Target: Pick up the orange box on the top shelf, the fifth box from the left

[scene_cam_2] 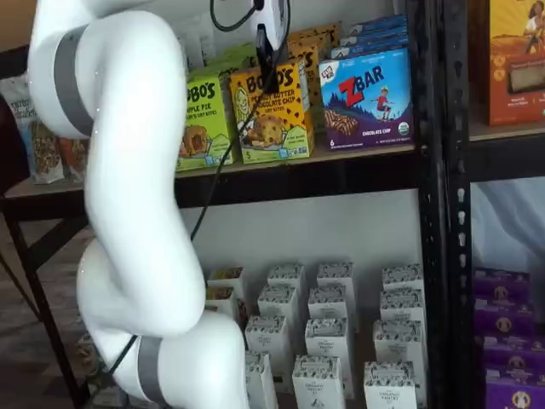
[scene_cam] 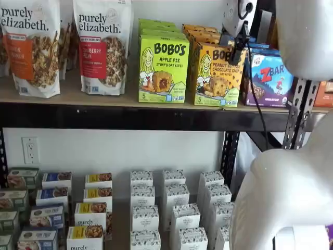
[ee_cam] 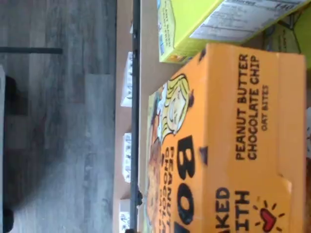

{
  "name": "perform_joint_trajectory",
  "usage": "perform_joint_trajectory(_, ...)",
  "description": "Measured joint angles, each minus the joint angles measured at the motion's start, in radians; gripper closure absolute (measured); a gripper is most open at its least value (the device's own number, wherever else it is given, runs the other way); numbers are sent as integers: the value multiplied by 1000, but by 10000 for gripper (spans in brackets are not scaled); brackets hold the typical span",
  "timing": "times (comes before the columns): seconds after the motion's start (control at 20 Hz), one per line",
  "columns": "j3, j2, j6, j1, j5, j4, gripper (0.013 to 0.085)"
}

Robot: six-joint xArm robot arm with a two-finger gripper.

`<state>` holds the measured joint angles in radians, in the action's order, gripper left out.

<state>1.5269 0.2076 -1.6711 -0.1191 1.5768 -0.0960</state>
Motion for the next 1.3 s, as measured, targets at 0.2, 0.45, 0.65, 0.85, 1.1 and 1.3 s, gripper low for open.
perform_joint_trajectory(0.2, 4, -10, 1, 6, 9, 28, 130)
perform_joint_trajectory(0.45, 41, -40, 2, 8, 58, 43, 130)
perform_joint_trajectory(0.65, 50, -49, 3, 11, 69, 57, 130)
perform_joint_trajectory(0.85, 54, -55, 5, 15, 76, 69, 130)
perform_joint_trajectory(1.1, 54, -59, 9, 20, 85, 78, 130)
perform_joint_trajectory(1.3, 59, -66, 11, 24, 101, 87, 130)
